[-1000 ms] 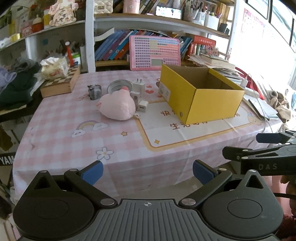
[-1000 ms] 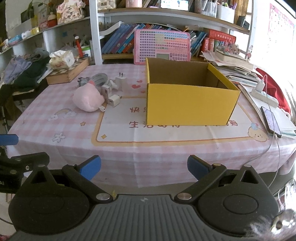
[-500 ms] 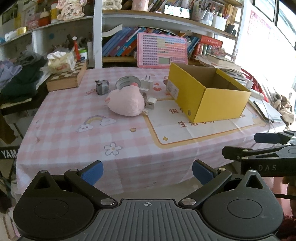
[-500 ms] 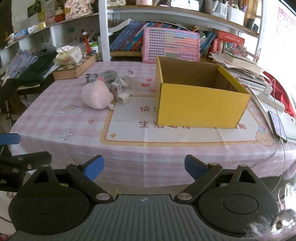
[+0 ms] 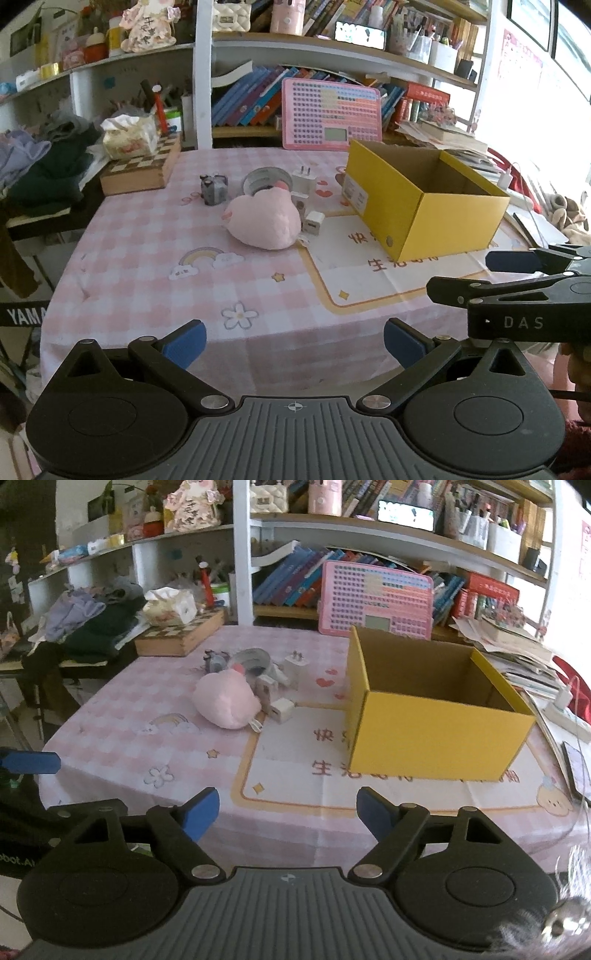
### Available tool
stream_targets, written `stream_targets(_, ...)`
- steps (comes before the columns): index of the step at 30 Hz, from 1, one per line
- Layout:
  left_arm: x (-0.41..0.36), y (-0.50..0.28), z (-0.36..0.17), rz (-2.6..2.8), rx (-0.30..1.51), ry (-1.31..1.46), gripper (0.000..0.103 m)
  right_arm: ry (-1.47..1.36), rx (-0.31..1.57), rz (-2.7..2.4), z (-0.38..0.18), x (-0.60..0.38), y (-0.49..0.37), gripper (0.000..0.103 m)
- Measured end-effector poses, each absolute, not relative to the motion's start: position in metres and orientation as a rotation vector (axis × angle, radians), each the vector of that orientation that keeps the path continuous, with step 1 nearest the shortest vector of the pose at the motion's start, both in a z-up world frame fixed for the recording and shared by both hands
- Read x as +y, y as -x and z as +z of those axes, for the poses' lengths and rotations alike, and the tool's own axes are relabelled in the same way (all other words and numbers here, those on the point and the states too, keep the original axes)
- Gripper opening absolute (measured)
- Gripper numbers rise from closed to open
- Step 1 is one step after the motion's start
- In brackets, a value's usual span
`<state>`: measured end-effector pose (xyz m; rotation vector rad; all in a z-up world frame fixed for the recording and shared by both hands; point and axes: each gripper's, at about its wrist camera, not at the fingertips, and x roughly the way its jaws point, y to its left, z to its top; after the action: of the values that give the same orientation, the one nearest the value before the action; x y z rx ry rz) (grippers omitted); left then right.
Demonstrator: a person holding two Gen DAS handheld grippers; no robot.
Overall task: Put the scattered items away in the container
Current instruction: 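Grasp the pink plush pig with the left tool while the right tool grasps a small white item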
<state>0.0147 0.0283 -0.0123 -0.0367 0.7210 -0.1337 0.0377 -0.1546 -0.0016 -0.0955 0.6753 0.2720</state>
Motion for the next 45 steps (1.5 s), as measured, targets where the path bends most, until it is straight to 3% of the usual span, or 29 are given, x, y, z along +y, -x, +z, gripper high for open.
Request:
stream_targets(4, 0.029, -0.023, -0.012, -0.136, 0.712, 0.030, 0.103, 0.095, 0.661, 0.289, 0.000, -0.152, -0.050, 0.073)
stream_targets(24, 0.040, -0.119, -0.024, -0.114, 0.710, 0.044, 0.102, 0.155, 0.658, 0.409, 0.005, -0.126, -0.157, 0.067)
stream_targets(31, 0.036, -0.158, -0.035, -0.128, 0.716, 0.021, 0.098, 0.178, 0.679, 0.446, 0.005, -0.120, -0.198, 0.062)
stream_targets(41, 0.032, -0.209, -0.055, -0.131, 0.752, 0.036, 0.098, 0.205, 0.773, 0.500, -0.007, -0.111, -0.258, 0.059)
stream_targets(45, 0.031, -0.227, -0.065, -0.118, 0.774, 0.033, 0.098, 0.226, 0.818, 0.536, -0.014, -0.103, -0.277, 0.053)
